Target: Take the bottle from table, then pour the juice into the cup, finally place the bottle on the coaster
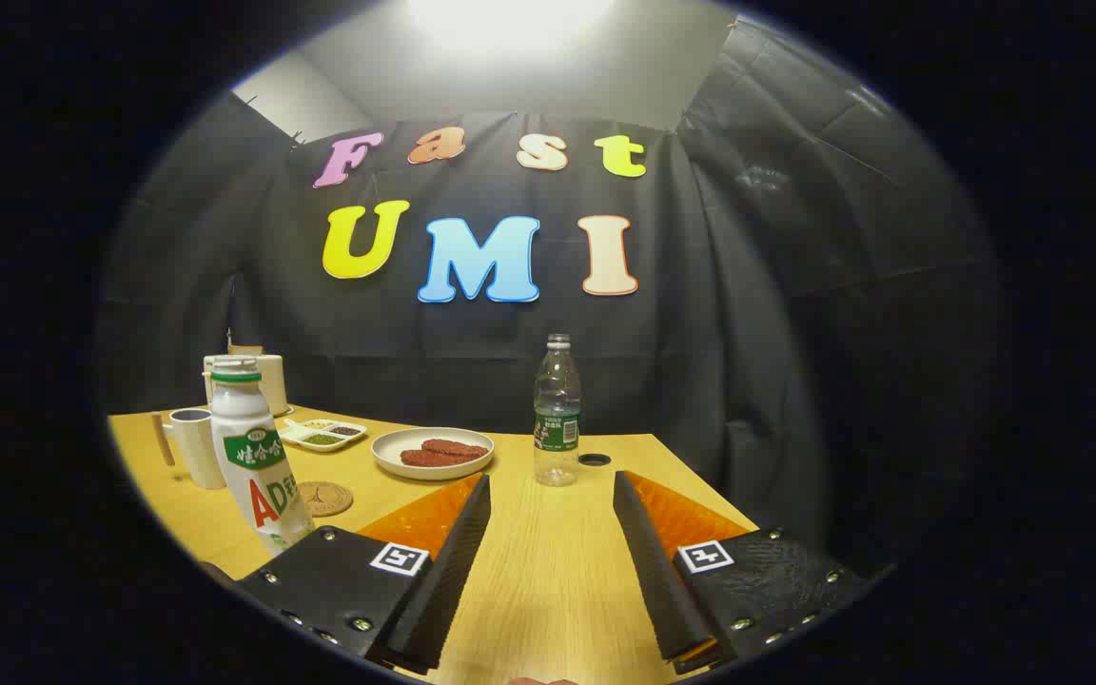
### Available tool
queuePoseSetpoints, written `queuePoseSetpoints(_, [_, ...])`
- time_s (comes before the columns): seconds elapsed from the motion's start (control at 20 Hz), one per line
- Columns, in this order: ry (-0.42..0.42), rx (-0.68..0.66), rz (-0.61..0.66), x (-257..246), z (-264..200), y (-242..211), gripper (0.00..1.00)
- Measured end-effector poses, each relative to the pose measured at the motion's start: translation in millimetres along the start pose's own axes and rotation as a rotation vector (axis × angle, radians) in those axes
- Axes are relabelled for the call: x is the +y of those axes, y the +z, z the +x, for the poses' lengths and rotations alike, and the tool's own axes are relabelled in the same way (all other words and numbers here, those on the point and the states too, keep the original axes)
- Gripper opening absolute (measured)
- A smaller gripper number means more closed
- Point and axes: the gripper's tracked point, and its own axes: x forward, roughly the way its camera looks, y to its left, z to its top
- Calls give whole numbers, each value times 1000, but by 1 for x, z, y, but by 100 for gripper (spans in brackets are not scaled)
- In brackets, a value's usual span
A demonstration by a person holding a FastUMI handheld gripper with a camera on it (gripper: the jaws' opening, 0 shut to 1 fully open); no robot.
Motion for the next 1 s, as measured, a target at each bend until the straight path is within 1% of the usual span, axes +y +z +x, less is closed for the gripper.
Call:
queuePoseSetpoints(0.2, [34, -19, -2, 25, -10, 30, 80])
queuePoseSetpoints(0.35, [43, 10, 17, 39, -28, 39, 80])
queuePoseSetpoints(0.5, [46, 4, 30, 52, -45, 49, 80])
queuePoseSetpoints(0.8, [60, 41, 29, 77, -61, 42, 80])
queuePoseSetpoints(1.0, [102, 63, 34, 98, -71, 35, 81])
